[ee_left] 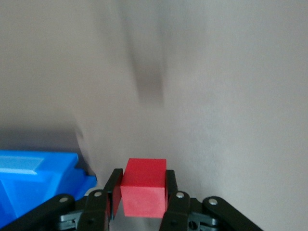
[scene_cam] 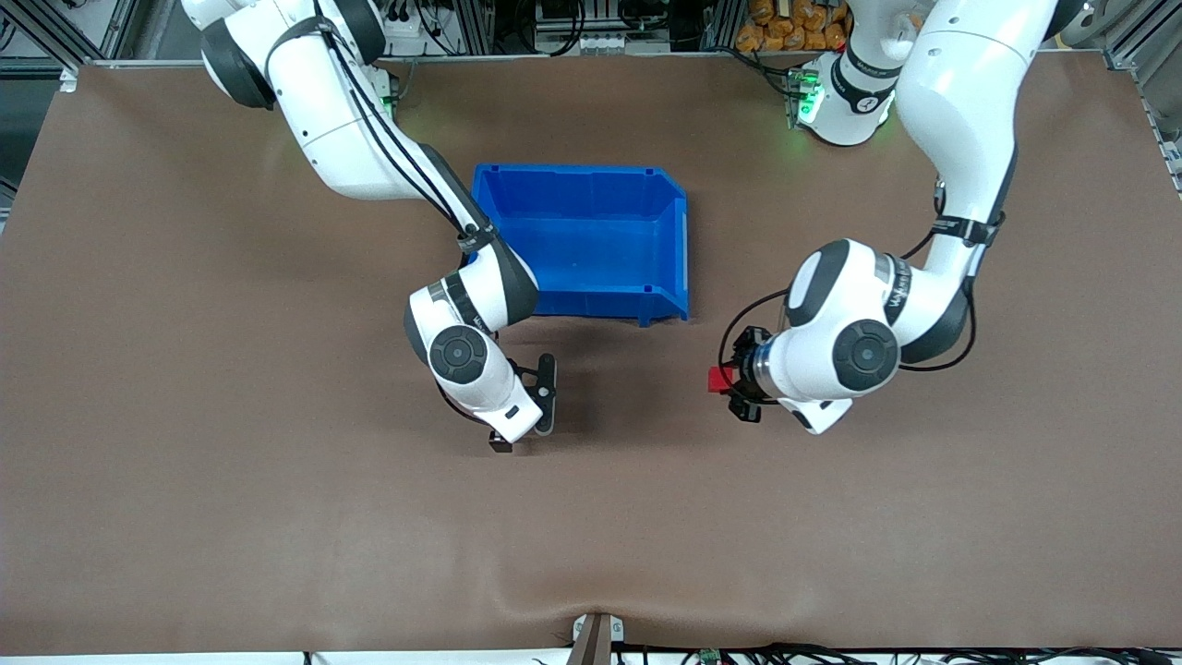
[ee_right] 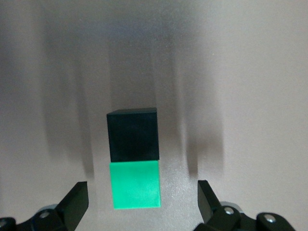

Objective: Attach green and red cubes to black cube
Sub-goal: 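Set the green cube against the black cube with the right gripper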

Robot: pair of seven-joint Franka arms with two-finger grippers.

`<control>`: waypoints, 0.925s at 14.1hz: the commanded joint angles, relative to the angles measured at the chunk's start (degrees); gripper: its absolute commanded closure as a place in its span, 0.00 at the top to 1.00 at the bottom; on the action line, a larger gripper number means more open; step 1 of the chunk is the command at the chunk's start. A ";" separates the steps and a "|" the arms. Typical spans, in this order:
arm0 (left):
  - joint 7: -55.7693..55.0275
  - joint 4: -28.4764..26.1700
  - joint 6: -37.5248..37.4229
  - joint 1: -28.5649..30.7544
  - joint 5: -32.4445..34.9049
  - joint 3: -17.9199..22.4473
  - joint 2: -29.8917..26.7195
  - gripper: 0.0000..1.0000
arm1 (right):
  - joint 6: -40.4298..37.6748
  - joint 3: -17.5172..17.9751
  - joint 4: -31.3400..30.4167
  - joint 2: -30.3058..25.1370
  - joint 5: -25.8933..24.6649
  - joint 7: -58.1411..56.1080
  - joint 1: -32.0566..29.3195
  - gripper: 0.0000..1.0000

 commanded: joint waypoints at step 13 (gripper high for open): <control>-8.45 16.84 19.95 -16.80 -0.61 2.39 18.61 0.00 | -13.31 -0.68 -6.42 -20.92 0.28 6.26 -21.29 1.00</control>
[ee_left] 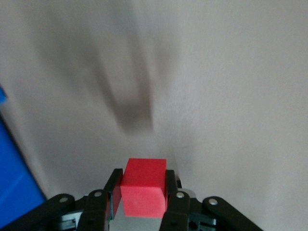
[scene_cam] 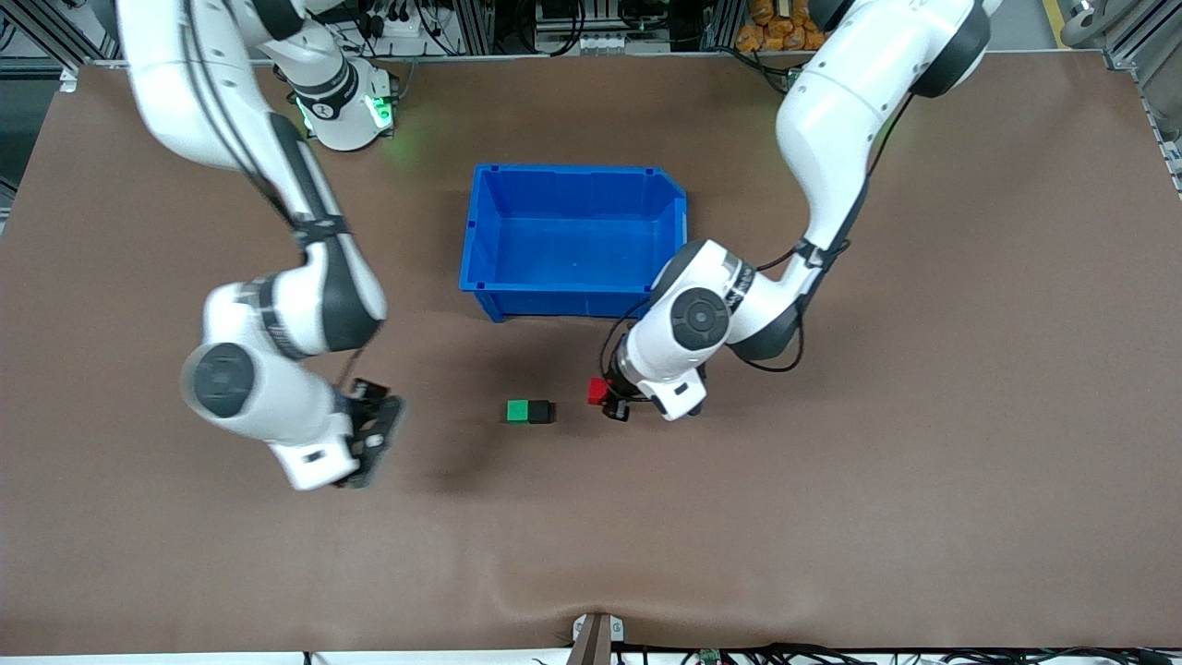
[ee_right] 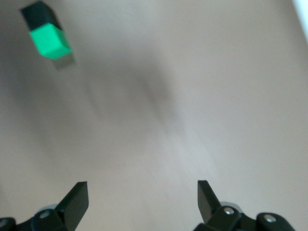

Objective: Attach green and red cubes to black cube
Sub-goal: 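Open the right gripper and withdraw while the left gripper lowers red beside black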

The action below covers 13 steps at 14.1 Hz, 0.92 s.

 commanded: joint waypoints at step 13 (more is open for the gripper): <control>-9.92 11.07 8.02 -3.93 -0.70 1.27 10.99 0.00 | -0.14 -0.13 -29.98 -33.78 -3.97 35.75 -14.12 1.00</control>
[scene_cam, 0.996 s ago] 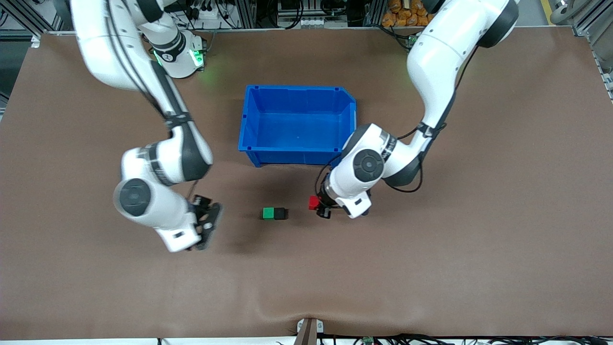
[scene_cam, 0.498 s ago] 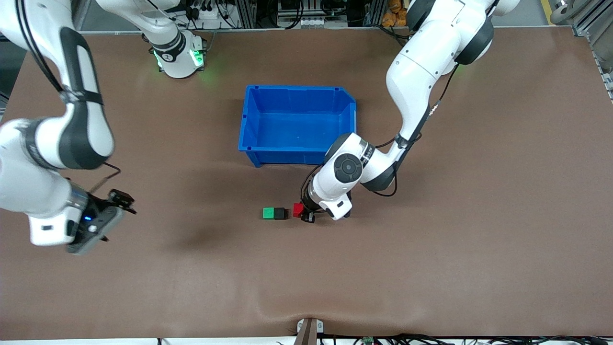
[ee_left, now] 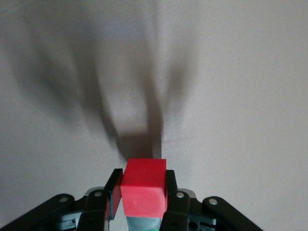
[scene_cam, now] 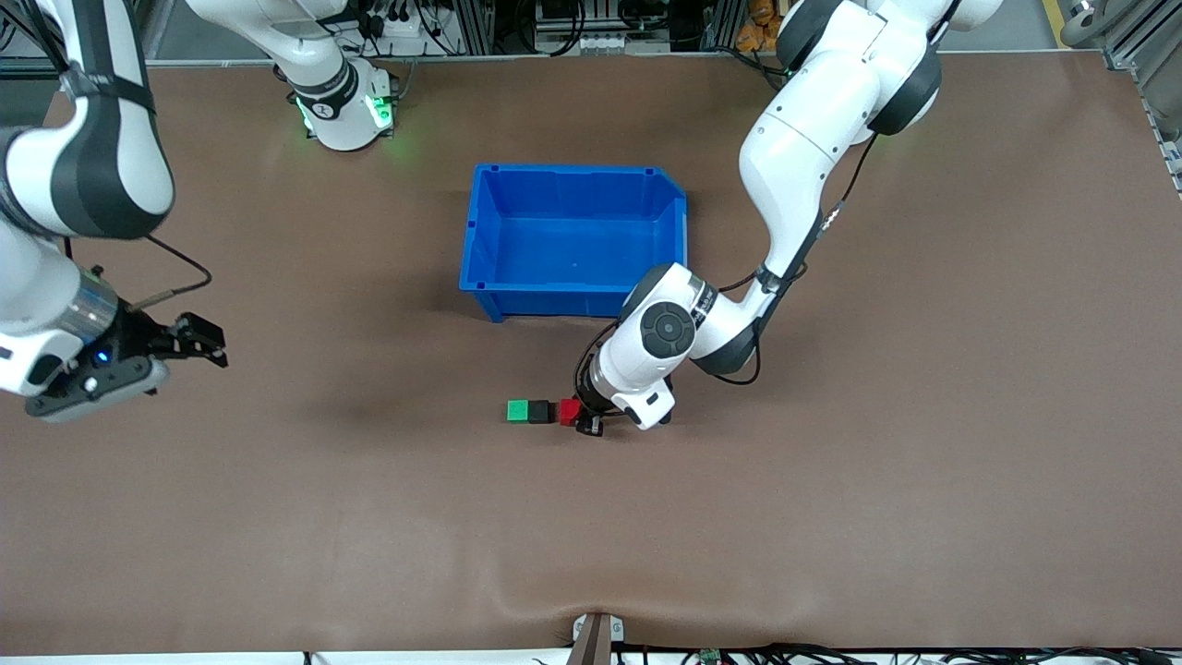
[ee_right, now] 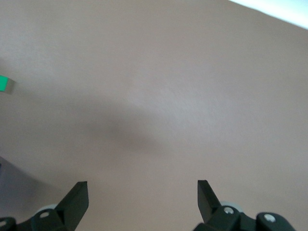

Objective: Attach green and red cubes to black cube
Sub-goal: 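Open the right gripper and withdraw while the left gripper lowers red beside black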

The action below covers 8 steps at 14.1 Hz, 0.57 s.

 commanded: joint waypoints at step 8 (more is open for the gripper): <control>-4.80 2.22 3.26 -2.56 -0.70 1.18 2.83 0.00 | -12.53 0.52 1.74 -7.35 -4.27 10.32 -3.71 1.00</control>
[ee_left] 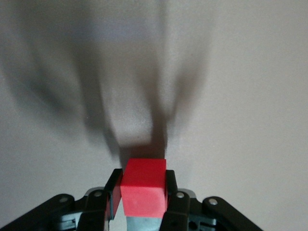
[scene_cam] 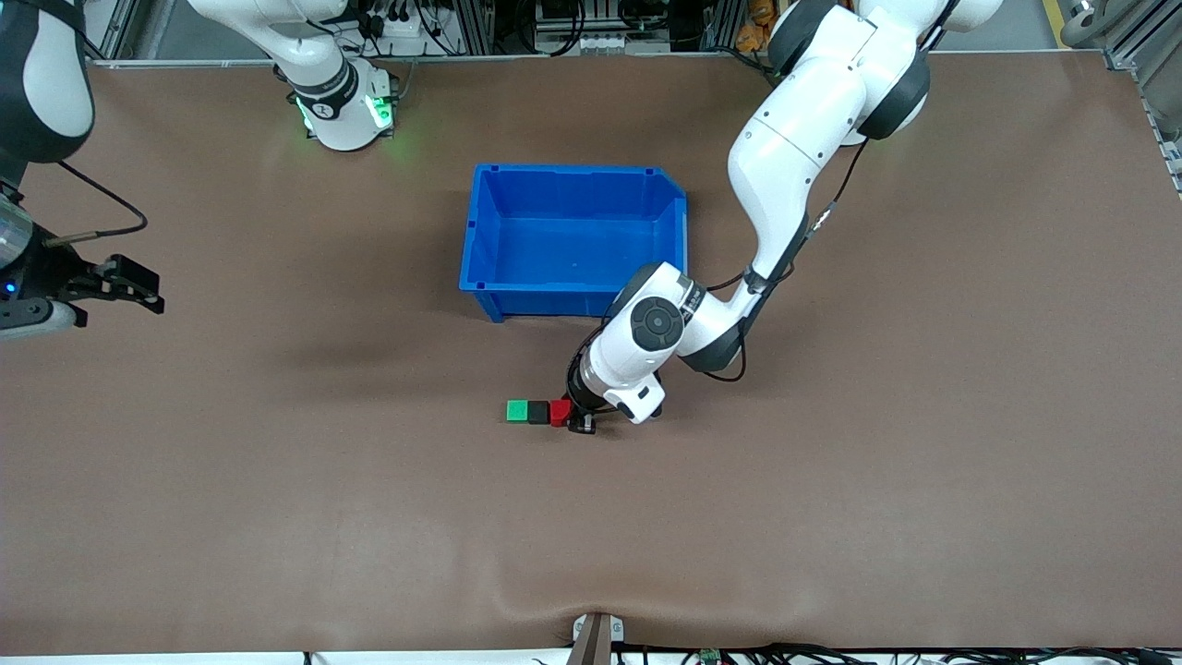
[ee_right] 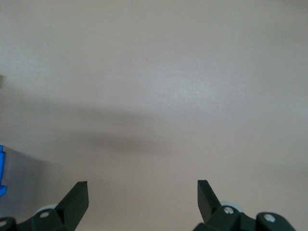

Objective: Attach green and red cubes to black cube
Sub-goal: 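Press the red cube against the black cube with the left gripper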

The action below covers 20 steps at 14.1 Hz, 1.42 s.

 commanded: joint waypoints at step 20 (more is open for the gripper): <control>4.94 1.57 -18.84 2.29 -0.70 0.98 -3.26 0.65 | -21.08 0.79 12.15 -0.29 2.90 9.23 -1.04 1.00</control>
